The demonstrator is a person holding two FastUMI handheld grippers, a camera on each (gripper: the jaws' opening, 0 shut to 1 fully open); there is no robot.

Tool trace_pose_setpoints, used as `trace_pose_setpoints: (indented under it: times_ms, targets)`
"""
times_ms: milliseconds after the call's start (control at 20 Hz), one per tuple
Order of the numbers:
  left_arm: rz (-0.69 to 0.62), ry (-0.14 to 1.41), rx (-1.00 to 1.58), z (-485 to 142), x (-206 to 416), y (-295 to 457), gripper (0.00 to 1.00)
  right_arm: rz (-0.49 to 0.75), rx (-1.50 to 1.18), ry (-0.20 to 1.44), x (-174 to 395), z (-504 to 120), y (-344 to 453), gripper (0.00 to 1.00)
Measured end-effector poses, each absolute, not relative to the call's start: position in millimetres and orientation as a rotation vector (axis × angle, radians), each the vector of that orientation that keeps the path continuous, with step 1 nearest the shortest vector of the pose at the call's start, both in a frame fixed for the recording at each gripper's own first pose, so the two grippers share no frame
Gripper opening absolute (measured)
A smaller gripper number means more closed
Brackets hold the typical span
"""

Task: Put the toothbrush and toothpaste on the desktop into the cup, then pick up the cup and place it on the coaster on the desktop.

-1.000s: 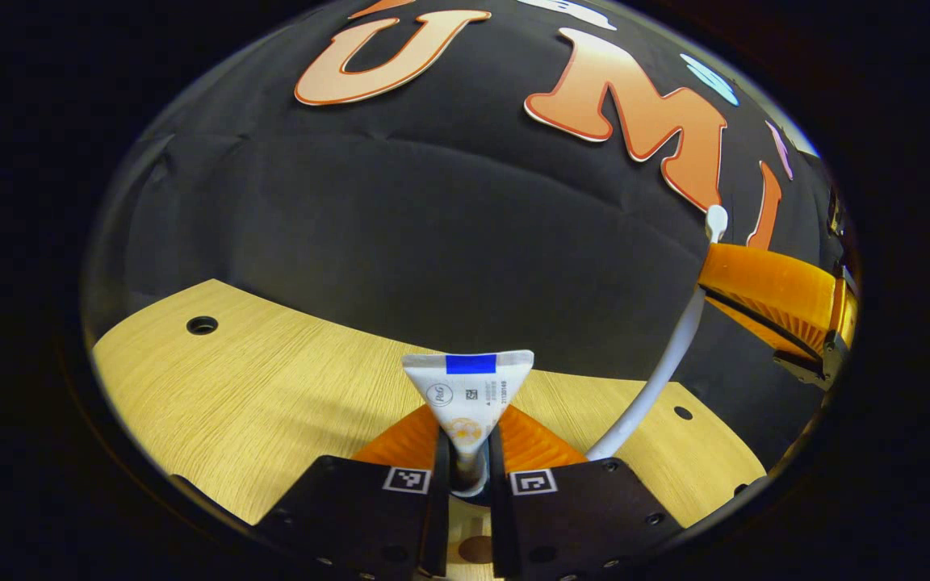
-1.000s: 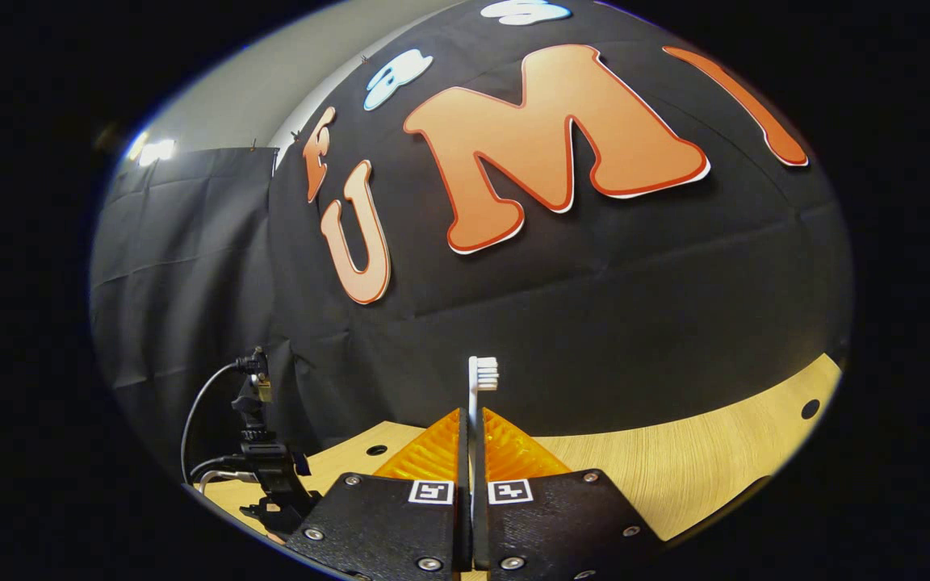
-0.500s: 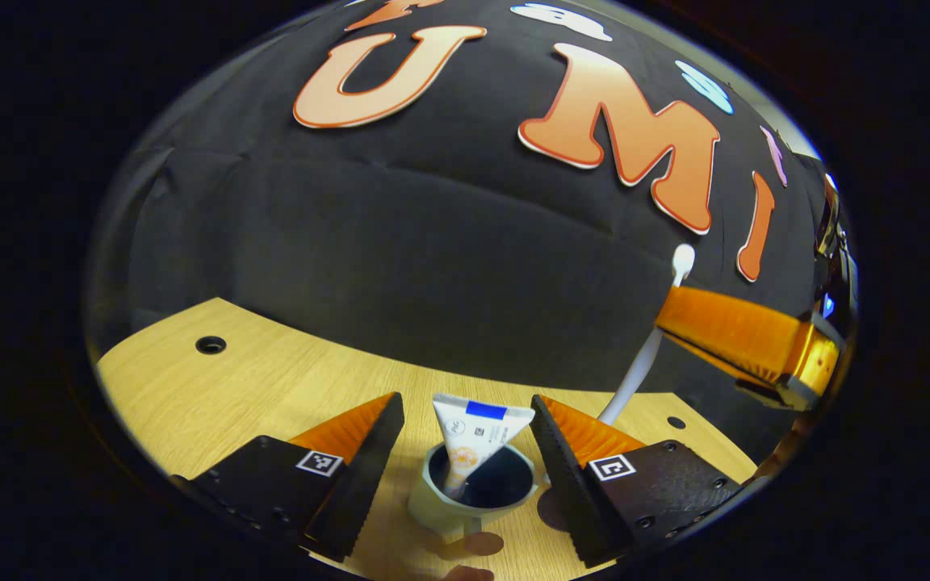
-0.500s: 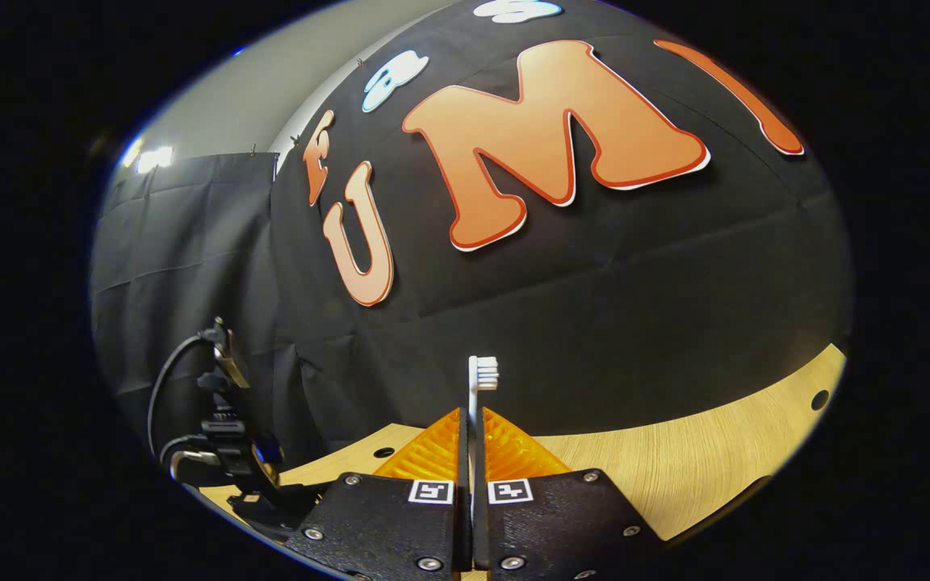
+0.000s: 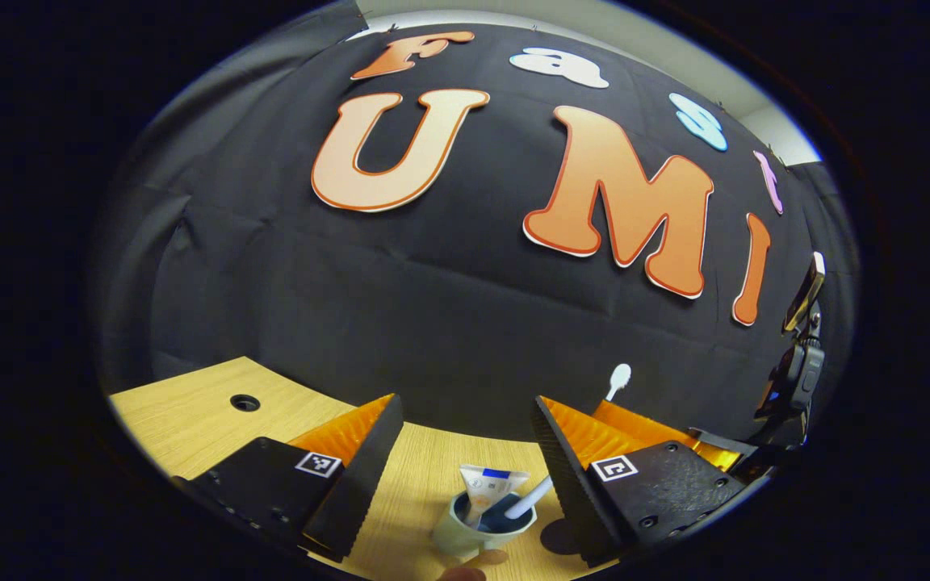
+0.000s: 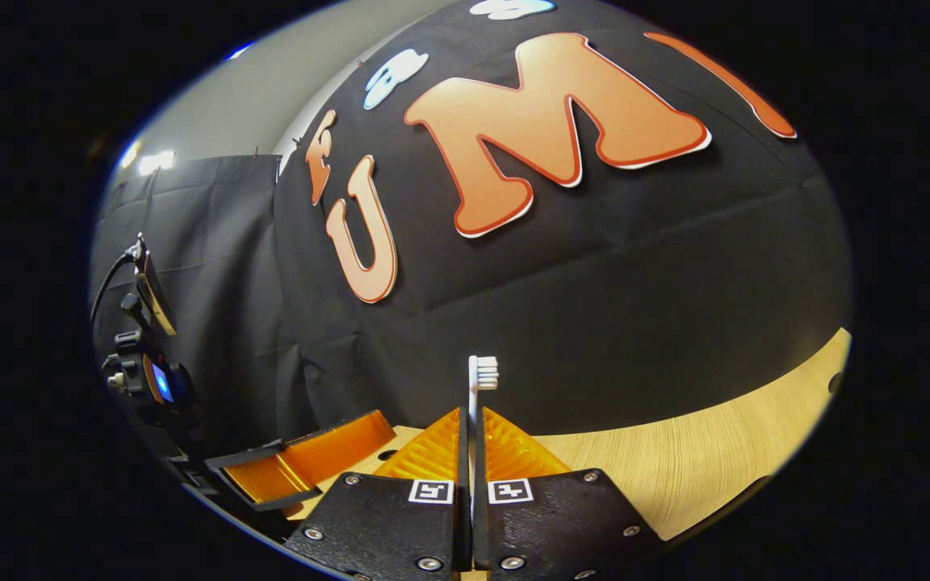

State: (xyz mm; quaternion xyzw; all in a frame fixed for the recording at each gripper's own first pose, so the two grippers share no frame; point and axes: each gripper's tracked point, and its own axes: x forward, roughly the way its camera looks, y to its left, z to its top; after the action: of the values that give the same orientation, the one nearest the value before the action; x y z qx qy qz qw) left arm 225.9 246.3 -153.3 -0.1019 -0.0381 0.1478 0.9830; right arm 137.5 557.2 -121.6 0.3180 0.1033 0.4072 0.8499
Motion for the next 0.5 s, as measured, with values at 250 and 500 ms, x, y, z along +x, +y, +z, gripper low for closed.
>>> trace_pose_setpoints:
  times_ms: [250,500]
  targets:
    - [0.330,-0.069,-0.177,-157.6,225.8,255.9,0.96,0.873,0.652,0.249,139.9,-144.7,565.9,0.02]
    - [0.366,-0.052,-0.138,-158.6,223.0,261.8,0.96,0.902,0.642,0.257,136.7,-157.0,576.2,0.02]
